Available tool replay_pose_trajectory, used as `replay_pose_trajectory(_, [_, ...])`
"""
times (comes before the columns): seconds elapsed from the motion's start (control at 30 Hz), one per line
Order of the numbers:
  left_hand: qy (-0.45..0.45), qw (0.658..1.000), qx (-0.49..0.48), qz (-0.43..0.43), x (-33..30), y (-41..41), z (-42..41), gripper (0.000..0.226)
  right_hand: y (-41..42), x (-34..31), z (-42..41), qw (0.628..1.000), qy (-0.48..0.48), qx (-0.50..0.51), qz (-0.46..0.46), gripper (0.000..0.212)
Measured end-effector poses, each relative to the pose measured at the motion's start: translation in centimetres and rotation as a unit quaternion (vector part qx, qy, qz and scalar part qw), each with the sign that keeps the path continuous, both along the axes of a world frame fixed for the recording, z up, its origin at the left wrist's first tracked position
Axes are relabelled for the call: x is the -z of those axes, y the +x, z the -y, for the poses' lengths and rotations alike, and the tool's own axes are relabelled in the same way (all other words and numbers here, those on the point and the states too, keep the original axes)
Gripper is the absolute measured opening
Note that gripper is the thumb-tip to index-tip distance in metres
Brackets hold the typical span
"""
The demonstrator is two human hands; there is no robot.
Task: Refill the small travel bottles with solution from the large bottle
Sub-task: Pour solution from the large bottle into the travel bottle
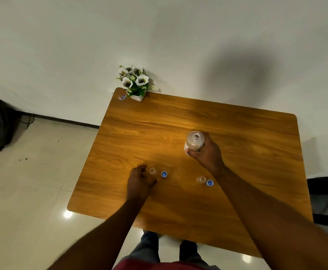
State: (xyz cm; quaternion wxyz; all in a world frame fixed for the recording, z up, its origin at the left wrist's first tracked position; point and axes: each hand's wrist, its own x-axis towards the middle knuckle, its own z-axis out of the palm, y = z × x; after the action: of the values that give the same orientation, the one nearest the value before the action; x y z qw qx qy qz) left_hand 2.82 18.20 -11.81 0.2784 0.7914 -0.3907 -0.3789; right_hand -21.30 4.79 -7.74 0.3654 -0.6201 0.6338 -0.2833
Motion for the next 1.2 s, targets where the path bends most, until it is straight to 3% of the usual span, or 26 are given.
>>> replay_pose_trajectory(0.1, [-0.021,0.999,0.014,-0.043,0.1,0.2,0.9,0.064,-0.2,0.1,-0.3,1.0,0.004,-0.001,0.004,0.072])
replay_pose_trajectory(0.3, [-0.069,0.996,0.053,-0.037,-0.5,0.3,1.3,0.006,0.0,-0.1,-0.7,1.0,0.014,-0.002,0.01,0.073])
replay_pose_trajectory(0.43, [-0.058,0.994,0.02,-0.087,-1.3,0.2,2.0,0.026,0.2,-1.0,-0.8,1.0,0.004,-0.003,0.01,0.072])
replay_pose_trajectory(0.5, [-0.072,0.995,0.035,-0.064,-1.4,0.1,3.5,0.033,0.2,-1.6,-0.3,1.0,-0.004,0.001,0.006,0.073])
replay_pose_trajectory(0.7, [-0.106,0.989,0.071,-0.081,-4.5,-1.3,7.4,0.041,0.1,-4.3,0.0,0.999,-0.027,0.016,-0.002,0.073])
replay_pose_trajectory(1.0, [-0.292,0.939,0.149,-0.109,-17.9,-5.7,17.8,0.013,-3.2,-17.4,4.8,0.99,-0.134,0.018,-0.031,0.074])
replay_pose_trajectory(1.2, [-0.406,0.886,0.169,-0.148,-28.5,-8.5,20.4,0.019,-4.8,-28.5,6.1,0.969,-0.242,0.015,-0.045,0.079])
